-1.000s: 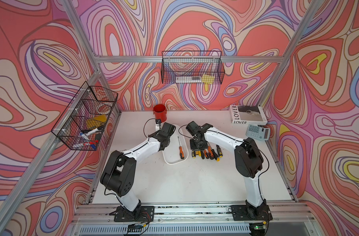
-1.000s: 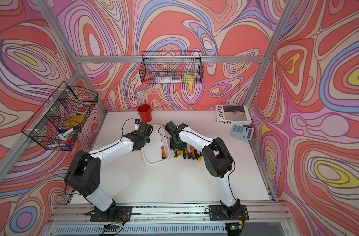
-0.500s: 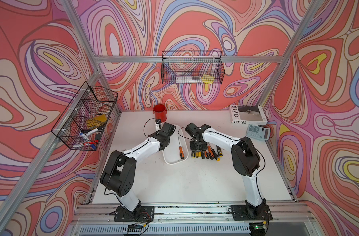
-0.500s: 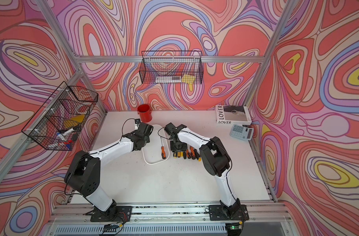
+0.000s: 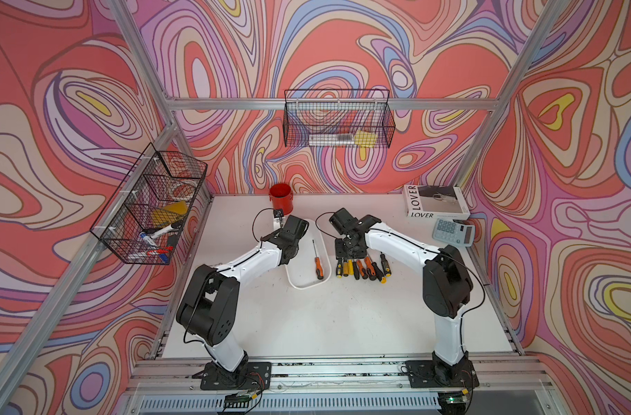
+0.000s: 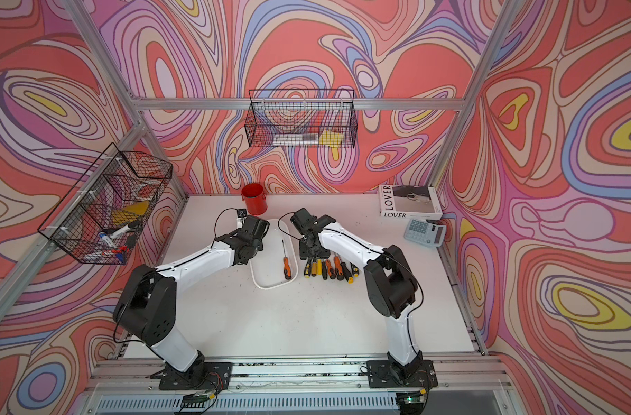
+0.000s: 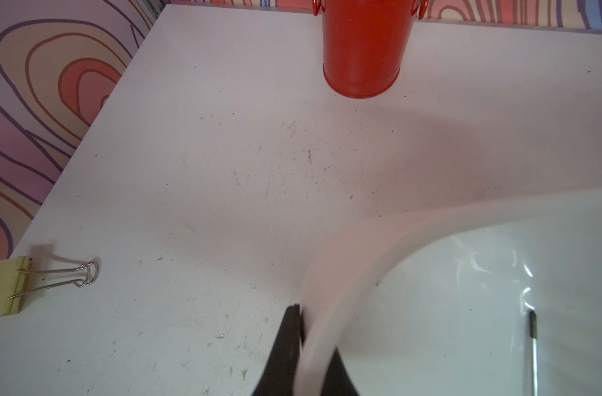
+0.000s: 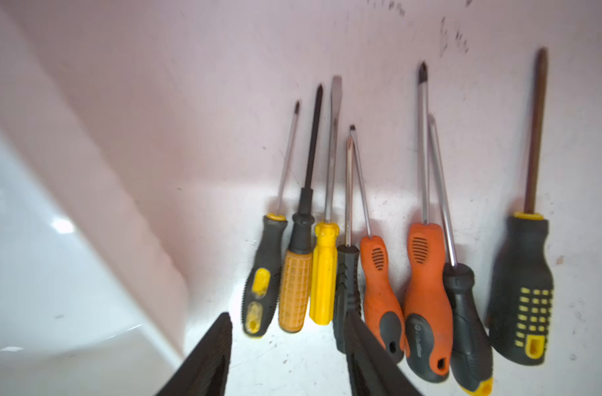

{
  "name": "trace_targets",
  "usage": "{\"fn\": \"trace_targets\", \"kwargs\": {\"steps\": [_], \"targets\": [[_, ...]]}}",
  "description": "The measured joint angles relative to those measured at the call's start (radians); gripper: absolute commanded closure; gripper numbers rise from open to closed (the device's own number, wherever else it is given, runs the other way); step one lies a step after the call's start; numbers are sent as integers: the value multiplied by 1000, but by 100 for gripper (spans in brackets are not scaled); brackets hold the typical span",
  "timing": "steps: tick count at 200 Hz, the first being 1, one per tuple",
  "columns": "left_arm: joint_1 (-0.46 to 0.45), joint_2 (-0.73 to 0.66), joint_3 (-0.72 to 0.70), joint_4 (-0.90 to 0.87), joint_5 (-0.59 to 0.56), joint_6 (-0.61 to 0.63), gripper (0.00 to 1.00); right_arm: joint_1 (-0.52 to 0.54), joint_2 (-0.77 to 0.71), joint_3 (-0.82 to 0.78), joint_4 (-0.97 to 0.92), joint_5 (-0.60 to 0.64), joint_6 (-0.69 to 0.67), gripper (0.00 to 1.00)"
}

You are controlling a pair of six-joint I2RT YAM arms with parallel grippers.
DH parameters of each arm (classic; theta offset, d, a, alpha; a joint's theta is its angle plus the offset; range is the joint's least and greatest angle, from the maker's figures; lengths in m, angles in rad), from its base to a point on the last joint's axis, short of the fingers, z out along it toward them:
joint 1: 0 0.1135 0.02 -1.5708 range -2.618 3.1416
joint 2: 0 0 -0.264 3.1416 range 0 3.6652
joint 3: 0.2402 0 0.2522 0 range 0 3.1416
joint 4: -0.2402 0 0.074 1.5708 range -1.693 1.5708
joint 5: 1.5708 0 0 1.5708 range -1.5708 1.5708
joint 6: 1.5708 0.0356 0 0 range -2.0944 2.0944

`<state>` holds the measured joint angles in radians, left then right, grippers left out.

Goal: Take out the screwdriver from the storage box
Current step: Place the screwdriver at the center of the board, then pick up the screwdriver from the storage box.

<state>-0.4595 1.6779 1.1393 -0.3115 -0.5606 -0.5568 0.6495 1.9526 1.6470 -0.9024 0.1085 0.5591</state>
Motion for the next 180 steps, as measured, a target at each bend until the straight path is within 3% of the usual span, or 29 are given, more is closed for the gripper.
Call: {"fn": "trace_targets", "kwargs": {"steps": [26,48,107,180], "targets": [[0,0,0,0,0,0,100,6,-146,-56,111,-55,-18,40],[0,0,0,0,0,0,100,27,-175,-58,175,-99,-37,38],[0,0,0,0,0,0,100,99,-126,-138,274,-213,-39,35],[0,0,0,0,0,1,100,105,27,-96,277,-267,-14,35]]}}
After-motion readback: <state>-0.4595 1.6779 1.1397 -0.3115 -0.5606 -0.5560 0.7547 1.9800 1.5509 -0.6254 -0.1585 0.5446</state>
